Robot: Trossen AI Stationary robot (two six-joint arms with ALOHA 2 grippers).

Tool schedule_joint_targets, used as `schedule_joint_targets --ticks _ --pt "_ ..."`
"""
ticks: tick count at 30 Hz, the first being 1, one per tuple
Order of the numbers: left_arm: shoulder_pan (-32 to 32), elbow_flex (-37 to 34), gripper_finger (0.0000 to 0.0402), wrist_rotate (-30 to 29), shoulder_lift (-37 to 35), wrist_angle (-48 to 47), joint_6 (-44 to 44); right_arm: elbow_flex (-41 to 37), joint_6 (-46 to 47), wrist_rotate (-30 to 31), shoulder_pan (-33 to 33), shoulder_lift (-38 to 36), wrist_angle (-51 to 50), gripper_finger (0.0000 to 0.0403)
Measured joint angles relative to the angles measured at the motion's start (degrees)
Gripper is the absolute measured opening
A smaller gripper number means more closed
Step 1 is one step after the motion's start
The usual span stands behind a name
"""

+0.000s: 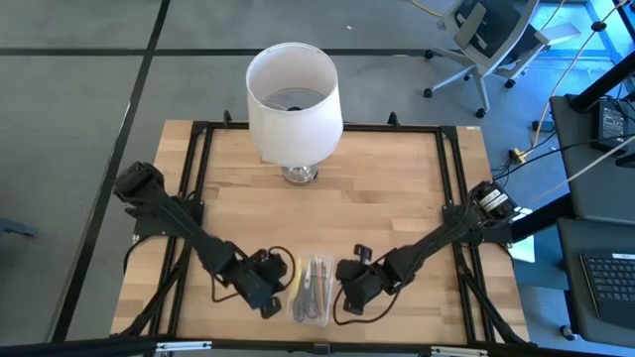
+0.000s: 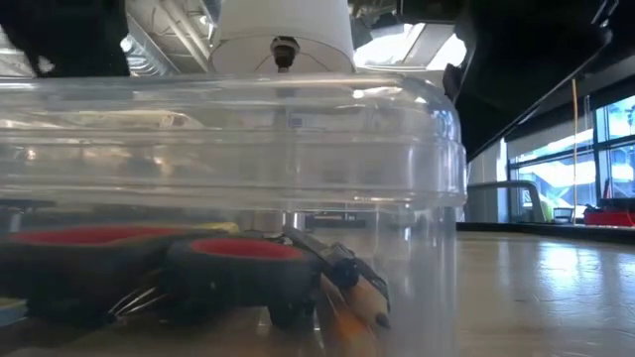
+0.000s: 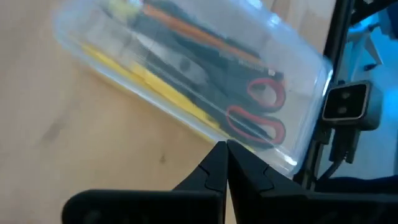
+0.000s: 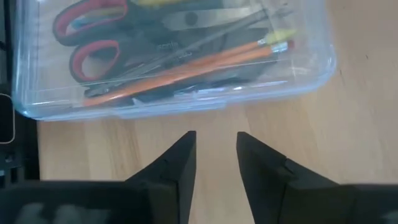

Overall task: Pick & place school supplies into a supply box
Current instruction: Close the transparent supply box

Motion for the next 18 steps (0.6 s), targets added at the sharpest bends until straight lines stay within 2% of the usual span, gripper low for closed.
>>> schedule_joint_targets --ticks 3,8,13,18 --pt "0.21 0.04 0.0002 3.36 4.06 2.49 -1.74 0.00 -1.22 0.00 -1.14 0.00 0.00 0.0119" --pt "0.17 0.02 0.0002 7.37 8.81 1.53 -4.12 -0.02 -1.33 -1.55 -3.08 0.59 -0.13 0.0119" --pt "0.11 0.02 0.0002 7.27 9.70 4.01 -4.08 -0.04 -1.44 -4.50 -4.31 2.64 0.30 0.0119" --pt "0.34 0.04 0.0002 6.00 9.66 7.85 -2.28 -0.09 -1.53 -4.65 -4.88 3.54 0.99 0.0119"
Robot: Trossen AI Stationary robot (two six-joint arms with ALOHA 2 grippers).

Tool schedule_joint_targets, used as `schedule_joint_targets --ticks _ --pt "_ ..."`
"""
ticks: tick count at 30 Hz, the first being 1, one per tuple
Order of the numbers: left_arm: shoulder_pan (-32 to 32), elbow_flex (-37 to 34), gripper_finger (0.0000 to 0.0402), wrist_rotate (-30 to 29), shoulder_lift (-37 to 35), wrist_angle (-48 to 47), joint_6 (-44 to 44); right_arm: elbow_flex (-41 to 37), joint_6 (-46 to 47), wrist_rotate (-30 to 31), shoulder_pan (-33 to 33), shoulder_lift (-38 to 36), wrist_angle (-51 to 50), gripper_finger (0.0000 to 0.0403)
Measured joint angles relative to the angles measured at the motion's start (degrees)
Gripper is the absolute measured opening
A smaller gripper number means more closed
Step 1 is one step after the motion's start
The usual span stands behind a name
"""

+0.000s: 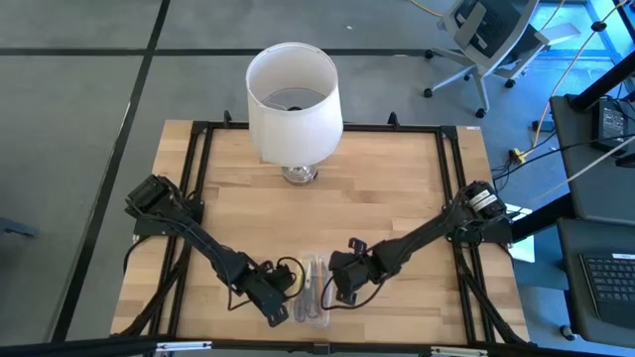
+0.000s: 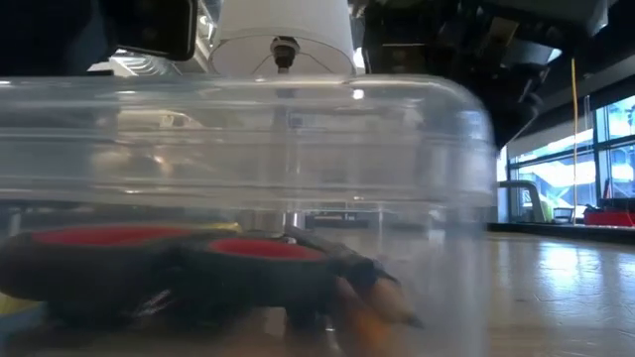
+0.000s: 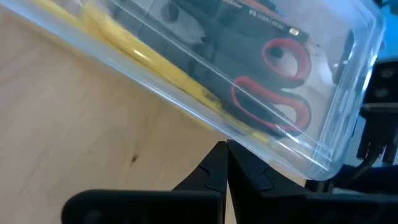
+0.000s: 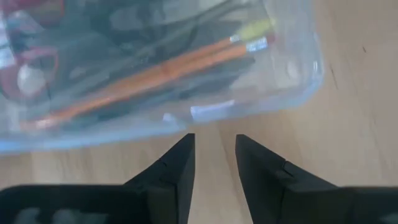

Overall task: Pick & place school supplies into a supply box
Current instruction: Close the transparent supply box

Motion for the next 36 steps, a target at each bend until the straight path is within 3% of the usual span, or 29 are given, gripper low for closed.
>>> schedule_joint_targets --ticks 7,17,29,36 --pt "0.24 0.00 0.0002 -1.38 0.96 3.83 0.85 -0.07 0.06 0.76 -0.93 0.02 2.22 0.0119" --pt "0.63 0.01 0.0002 -1.37 0.61 -6.77 -0.27 -0.04 0.68 -2.96 -0.94 0.02 2.34 0.0119" --pt "2.54 0.02 0.0001 -12.46 0.61 -5.51 -0.15 -0.04 2.11 -2.96 0.12 0.00 1.81 0.0119" --pt "4.94 0.02 0.0001 -9.06 0.59 -5.64 1.81 0.12 2.07 -3.00 0.18 -0.01 0.32 0.0119"
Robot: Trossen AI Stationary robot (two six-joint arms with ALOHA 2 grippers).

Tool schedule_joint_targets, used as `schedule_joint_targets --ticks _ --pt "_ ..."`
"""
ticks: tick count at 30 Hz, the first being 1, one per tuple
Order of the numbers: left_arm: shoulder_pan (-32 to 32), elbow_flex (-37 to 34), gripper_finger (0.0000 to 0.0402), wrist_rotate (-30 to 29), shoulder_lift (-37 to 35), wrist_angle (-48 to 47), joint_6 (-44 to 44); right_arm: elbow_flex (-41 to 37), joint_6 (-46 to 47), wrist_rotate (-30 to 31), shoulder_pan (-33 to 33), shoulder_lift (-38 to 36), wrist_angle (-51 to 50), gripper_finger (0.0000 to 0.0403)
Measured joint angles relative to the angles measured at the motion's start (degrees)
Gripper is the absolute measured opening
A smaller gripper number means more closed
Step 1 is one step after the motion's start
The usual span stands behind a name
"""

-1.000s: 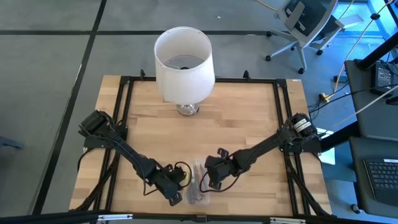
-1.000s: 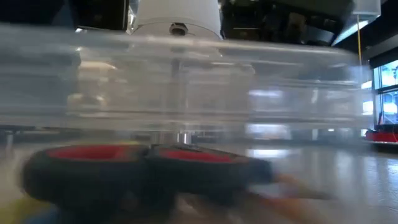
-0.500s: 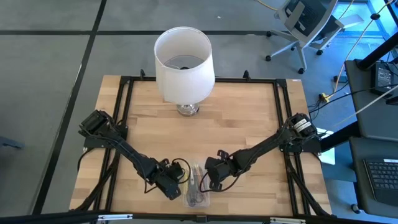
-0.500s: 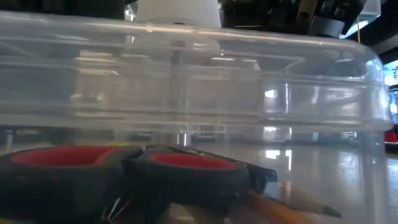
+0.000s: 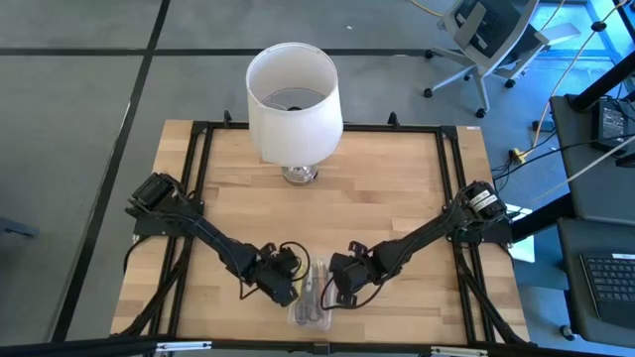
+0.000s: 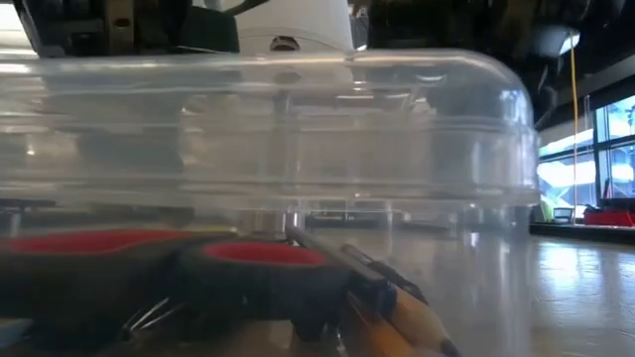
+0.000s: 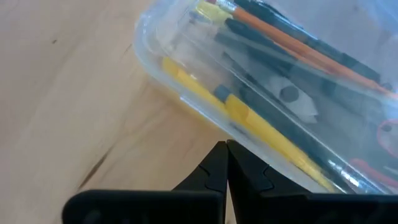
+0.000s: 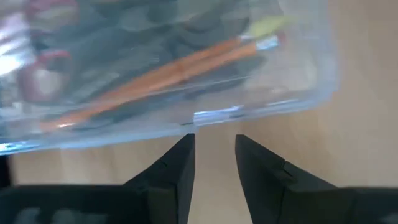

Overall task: Pick & place school supplies into a supply box
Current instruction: Close the transparent supply box

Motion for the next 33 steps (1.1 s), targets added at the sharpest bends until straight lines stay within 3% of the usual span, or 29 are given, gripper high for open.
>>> schedule_joint_targets --ticks 6,16,22,33 --pt "-0.72 0.02 0.0003 1.70 -0.25 -4.19 -0.28 -0.05 0.19 2.36 -0.13 -0.40 -6.10 0.0119" --pt "-3.72 0.02 0.0002 2.88 -5.11 -8.22 -2.77 -0.03 0.16 2.38 -0.13 -0.52 -4.08 0.0119" --pt "-7.13 0.02 0.0002 -5.69 -13.42 -14.15 -5.54 -0.03 0.00 3.16 -0.25 -0.52 -1.31 0.0119" --pt "-13.43 0.02 0.0003 -19.02 -23.98 -16.29 -5.15 -0.03 0.13 5.03 -2.03 -0.54 0.76 0.0119"
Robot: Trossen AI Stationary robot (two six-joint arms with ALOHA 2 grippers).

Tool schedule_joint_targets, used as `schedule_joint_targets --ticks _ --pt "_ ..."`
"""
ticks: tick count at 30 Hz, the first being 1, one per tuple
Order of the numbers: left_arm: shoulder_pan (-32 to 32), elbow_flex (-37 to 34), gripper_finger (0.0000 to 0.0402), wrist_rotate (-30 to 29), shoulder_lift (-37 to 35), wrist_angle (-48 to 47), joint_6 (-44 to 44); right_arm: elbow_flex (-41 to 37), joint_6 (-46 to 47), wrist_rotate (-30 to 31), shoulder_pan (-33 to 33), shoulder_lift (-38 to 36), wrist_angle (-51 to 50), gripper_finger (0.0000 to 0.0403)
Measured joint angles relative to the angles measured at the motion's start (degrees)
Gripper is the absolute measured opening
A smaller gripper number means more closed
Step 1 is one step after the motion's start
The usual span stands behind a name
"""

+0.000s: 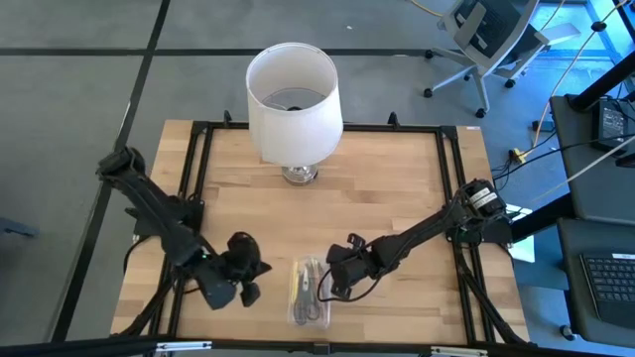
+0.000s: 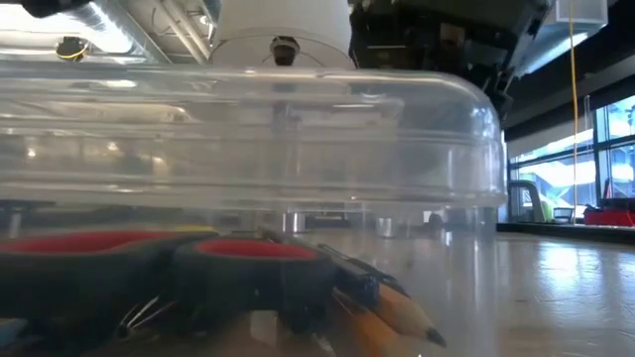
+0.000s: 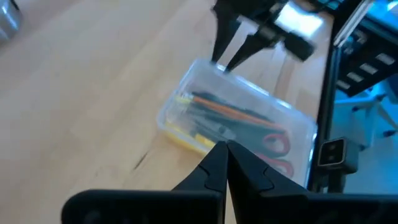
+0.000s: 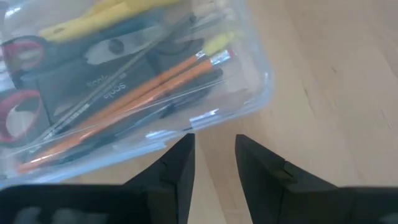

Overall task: Pick & place school supplies into a supply box
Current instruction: Close the transparent supply box, then return to Home Position

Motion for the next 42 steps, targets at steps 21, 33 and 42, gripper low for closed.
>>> schedule_joint_targets --ticks 21,33,42 --pt "-2.37 -0.07 0.0004 -1.96 -9.13 -2.19 12.83 -0.03 -1.51 14.55 12.05 -17.36 -1.08 0.0120" --pt "7.02 -0.87 0.0004 13.43 -17.19 22.91 44.68 -15.18 -15.73 1.80 9.86 -21.16 38.84 0.0120" --pt "21.11 -14.53 0.0004 23.84 -20.72 41.56 45.46 -34.30 -18.35 -6.34 3.65 -37.39 50.23 0.0120"
